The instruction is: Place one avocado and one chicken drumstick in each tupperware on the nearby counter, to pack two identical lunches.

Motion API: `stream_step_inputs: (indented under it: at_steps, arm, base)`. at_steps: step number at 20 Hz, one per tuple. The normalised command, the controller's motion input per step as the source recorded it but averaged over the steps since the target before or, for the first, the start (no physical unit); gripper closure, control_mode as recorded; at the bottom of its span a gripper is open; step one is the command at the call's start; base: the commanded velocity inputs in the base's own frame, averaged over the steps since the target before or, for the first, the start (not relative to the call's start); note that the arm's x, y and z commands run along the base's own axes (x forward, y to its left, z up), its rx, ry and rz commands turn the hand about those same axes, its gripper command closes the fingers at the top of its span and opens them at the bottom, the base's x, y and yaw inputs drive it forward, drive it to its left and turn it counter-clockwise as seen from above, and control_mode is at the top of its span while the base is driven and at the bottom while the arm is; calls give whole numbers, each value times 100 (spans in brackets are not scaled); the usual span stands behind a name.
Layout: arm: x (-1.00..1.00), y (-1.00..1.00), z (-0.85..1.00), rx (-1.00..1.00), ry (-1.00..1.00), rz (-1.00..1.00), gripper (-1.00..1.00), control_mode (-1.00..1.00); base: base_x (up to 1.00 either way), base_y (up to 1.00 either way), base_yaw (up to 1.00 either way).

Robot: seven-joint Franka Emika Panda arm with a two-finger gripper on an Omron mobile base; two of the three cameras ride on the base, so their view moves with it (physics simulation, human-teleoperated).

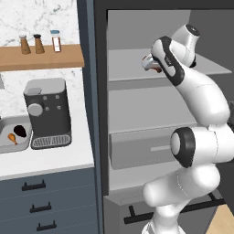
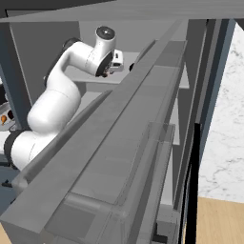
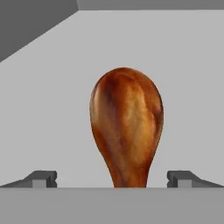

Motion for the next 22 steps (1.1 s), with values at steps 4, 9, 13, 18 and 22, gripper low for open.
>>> stream_step_inputs:
  at_steps: [4,9,13,18,22]
  arm:
    - [54,-5,-9,0,1,1,-100,-100]
    - [55,-1,-22,-4,0,0,-100,-100]
    - [33,8,-68,-19,-4,1,100,-100]
    - [3,4,-69,-15,-5,1,100,-100]
    - [-39,-4,-58,-2,-2,0,100,-100]
  base:
    - [0,0,0]
    - [0,0,0]
    - [0,0,0]
    - [0,0,0]
    - [0,0,0]
